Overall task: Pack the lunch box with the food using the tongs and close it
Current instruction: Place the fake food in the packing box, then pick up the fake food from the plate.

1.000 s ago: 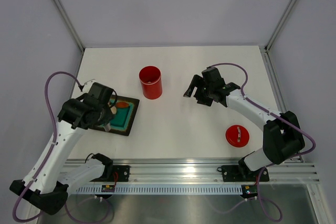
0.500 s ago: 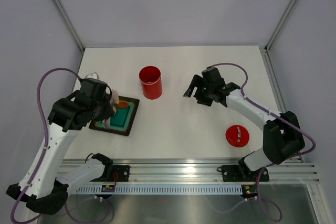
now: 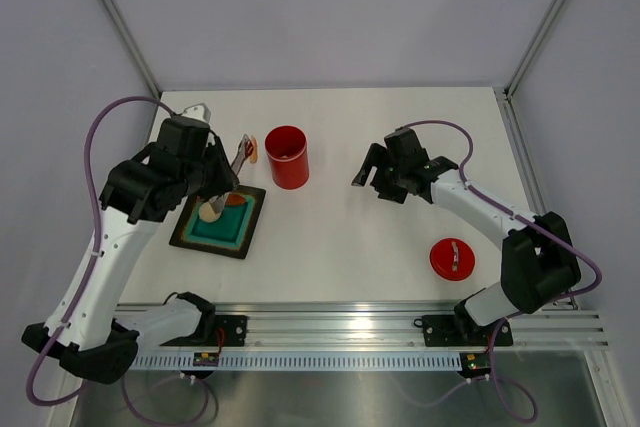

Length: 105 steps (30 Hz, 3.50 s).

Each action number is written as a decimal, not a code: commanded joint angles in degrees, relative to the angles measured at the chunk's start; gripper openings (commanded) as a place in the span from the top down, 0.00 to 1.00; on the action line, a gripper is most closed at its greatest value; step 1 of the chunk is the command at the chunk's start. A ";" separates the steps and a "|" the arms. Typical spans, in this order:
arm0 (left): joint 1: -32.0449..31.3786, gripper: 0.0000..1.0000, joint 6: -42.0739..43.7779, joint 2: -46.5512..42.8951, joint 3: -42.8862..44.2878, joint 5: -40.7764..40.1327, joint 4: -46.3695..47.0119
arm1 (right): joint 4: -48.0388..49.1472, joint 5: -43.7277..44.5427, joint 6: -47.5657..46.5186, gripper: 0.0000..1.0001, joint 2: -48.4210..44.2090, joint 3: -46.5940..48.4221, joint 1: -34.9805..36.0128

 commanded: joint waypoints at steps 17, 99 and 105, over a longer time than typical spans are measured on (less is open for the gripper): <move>-0.94 1.00 4.45 9.36 2.53 7.04 17.81 | -2.77 2.04 0.44 0.15 -2.34 3.28 -0.39; -2.08 0.70 -1.97 -5.92 -19.52 -15.38 -7.06 | -0.23 0.29 0.18 0.15 0.29 3.02 -0.21; -2.17 0.70 -4.16 -7.86 -22.34 -14.06 -8.12 | 0.48 -0.15 0.45 0.15 0.73 3.01 -0.21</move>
